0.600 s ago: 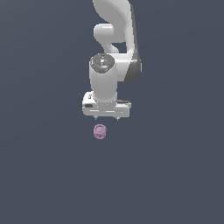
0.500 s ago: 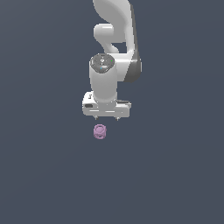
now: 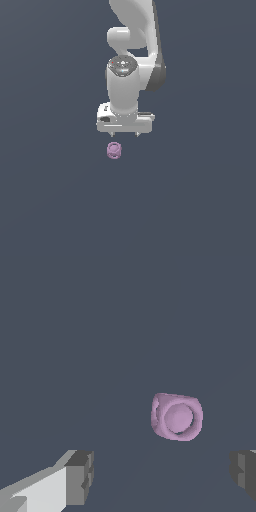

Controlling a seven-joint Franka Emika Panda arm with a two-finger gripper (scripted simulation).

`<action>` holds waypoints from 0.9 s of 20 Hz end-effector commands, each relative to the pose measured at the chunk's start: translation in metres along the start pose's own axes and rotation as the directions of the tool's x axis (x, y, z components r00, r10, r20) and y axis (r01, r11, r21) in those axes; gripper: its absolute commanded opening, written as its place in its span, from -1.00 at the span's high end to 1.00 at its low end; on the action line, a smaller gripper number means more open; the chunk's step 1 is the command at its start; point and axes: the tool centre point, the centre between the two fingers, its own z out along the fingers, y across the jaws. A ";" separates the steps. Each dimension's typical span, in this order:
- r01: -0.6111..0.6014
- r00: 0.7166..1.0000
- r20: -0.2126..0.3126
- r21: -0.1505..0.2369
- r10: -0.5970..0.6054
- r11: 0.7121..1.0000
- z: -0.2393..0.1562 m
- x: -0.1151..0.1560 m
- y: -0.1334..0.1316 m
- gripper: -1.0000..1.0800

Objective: Pick up the object and move it to a goal position.

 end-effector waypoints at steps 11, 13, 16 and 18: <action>-0.023 1.000 -0.002 0.002 0.023 1.000 0.020 0.002 0.012 -0.92; -0.037 0.999 -0.002 0.003 0.037 0.999 0.032 0.002 0.019 -0.92; -0.063 0.998 -0.004 0.004 0.063 0.998 0.053 0.003 0.032 -0.92; -0.077 0.997 -0.005 0.004 0.077 0.997 0.065 0.002 0.040 -0.92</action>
